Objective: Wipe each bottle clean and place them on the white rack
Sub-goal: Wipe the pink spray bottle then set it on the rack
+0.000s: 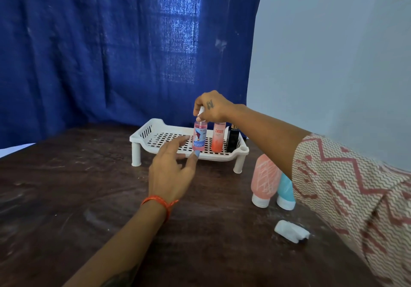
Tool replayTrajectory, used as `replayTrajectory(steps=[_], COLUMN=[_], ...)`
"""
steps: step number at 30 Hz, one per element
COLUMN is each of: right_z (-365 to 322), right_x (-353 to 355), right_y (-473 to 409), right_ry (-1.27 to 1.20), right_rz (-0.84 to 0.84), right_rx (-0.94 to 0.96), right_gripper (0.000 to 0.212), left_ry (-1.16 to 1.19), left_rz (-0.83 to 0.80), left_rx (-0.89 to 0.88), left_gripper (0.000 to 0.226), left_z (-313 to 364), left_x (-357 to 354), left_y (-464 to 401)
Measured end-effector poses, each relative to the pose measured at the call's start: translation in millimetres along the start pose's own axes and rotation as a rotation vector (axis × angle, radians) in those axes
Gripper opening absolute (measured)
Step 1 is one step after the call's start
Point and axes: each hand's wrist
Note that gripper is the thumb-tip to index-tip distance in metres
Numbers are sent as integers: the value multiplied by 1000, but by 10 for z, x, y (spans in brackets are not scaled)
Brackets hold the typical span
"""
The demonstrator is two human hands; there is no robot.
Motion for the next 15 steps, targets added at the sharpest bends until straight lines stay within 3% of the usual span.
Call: replayTrajectory(steps=[10,15], right_z=[14,57], right_x=[74,279], right_y=[4,113], right_ry=[55,65], right_rz=[23,124], right_rx=[57,98], right_gripper=[25,32], left_ry=[14,28], left_rz=[-1,2], left_rx=[-5,-27], left_gripper=[42,42], left_z=[-6,30], left_x=[4,34], left_y=[-22,-11])
Point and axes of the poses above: each hand's wrist, its own y-axis away from the middle knuckle, its own x-axis out of the back of the hand, z = x × y, and after that the axes turned 2 degrees about -x, right-handed
